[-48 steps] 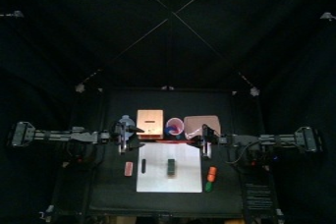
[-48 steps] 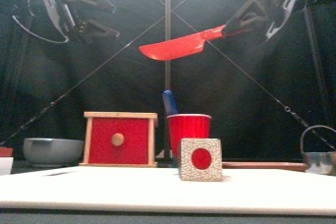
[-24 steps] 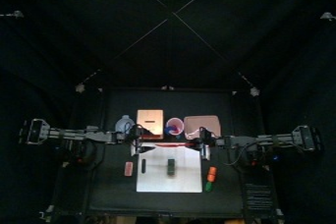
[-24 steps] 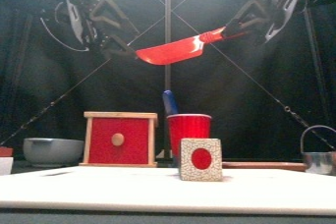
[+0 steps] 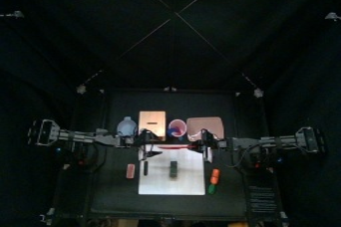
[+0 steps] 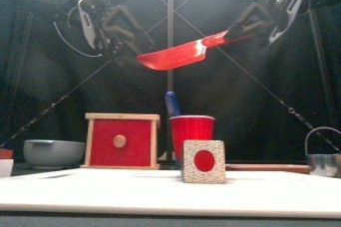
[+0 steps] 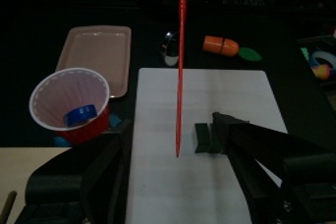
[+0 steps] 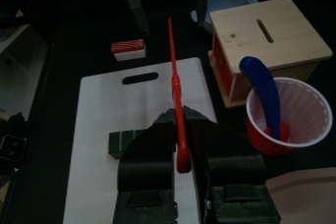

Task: Cut the sushi into 4 pieces with the knife
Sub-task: Grasp knife edge with left hand

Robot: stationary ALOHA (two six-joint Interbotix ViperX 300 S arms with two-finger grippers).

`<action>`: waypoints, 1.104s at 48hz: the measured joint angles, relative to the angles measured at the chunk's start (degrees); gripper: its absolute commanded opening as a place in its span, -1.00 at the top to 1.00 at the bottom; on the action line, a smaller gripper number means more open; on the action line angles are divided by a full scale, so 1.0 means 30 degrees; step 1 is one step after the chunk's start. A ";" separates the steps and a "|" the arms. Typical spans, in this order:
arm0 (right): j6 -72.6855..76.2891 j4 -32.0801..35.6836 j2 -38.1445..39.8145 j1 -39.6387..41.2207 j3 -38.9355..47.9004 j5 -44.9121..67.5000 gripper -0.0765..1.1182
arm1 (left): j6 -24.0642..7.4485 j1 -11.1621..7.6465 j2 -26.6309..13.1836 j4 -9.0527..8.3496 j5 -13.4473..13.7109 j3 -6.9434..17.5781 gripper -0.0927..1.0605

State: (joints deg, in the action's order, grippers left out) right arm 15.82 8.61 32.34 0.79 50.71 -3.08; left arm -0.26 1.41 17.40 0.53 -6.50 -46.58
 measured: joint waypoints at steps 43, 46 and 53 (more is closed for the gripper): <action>0.0000 0.0000 -0.0205 0.0059 0.0000 0.0029 0.39 | 0.0029 0.0059 -0.1084 -0.0381 -0.0439 0.0088 -0.04; -0.0117 -0.0117 -0.0264 0.0088 0.0000 0.0029 0.39 | 0.0000 0.0059 -0.1084 -0.0527 -0.0439 0.0059 0.08; -0.0059 -0.0645 -0.0762 0.0000 -0.0088 -0.0205 0.39 | 0.0000 0.0029 -0.1143 -0.0791 -0.0410 0.0059 0.26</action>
State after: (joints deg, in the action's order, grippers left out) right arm 15.64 6.68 30.06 0.79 50.45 -3.69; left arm -0.26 1.49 13.97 -1.85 -7.73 -46.41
